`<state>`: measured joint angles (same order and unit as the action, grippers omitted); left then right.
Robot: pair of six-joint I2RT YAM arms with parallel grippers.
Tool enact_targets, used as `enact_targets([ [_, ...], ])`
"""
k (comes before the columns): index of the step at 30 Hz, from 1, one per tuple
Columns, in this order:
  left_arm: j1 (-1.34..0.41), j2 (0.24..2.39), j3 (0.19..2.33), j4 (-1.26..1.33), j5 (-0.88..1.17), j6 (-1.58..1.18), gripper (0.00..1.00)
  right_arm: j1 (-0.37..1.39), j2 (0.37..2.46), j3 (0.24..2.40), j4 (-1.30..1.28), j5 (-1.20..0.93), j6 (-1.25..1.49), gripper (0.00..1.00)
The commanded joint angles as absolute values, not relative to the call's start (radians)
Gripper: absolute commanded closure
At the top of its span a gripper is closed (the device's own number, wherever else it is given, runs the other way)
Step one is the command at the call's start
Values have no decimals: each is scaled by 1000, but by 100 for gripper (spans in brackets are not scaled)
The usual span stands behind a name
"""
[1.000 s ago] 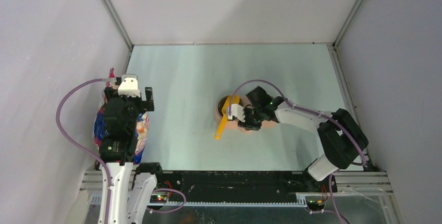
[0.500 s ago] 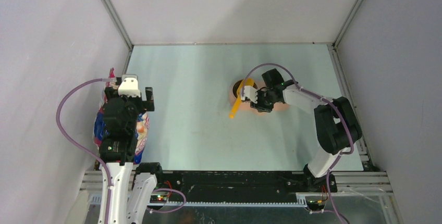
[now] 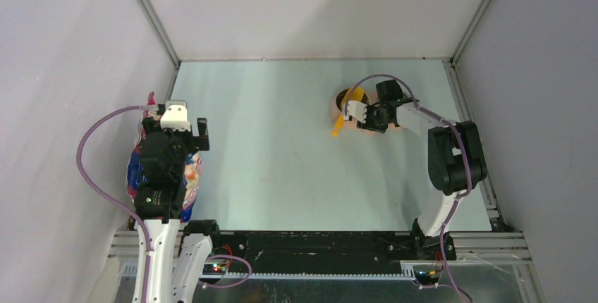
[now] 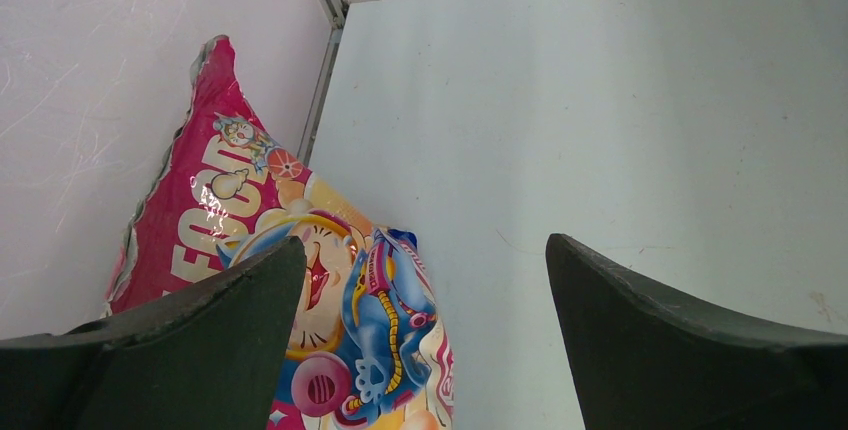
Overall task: Serve the pet food
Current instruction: Move the pet food bowl to the center of the board.
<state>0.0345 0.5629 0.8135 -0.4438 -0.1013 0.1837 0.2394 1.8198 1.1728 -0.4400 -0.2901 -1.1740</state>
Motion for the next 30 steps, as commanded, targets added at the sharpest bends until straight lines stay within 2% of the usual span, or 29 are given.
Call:
enact_targets([
  [1, 42, 570, 807, -418, -96, 181, 2, 149, 1908, 1146, -408, -94, -1301, 65],
  [7, 41, 574, 808, -419, -98, 181, 2, 107, 1904, 1147, -383, -66, -1349, 55],
  [14, 43, 567, 811, -424, -101, 181, 2, 84, 1882, 1147, -344, -24, -1375, 48],
  [18, 43, 565, 813, -427, -100, 181, 2, 80, 1817, 1146, -369, -57, -1366, 41],
  [25, 42, 558, 815, -427, -102, 180, 2, 77, 1711, 1146, -378, -96, -1281, 35],
  [30, 42, 560, 849, -424, -139, 185, 2, 67, 1613, 1186, -405, -109, -1126, 22],
])
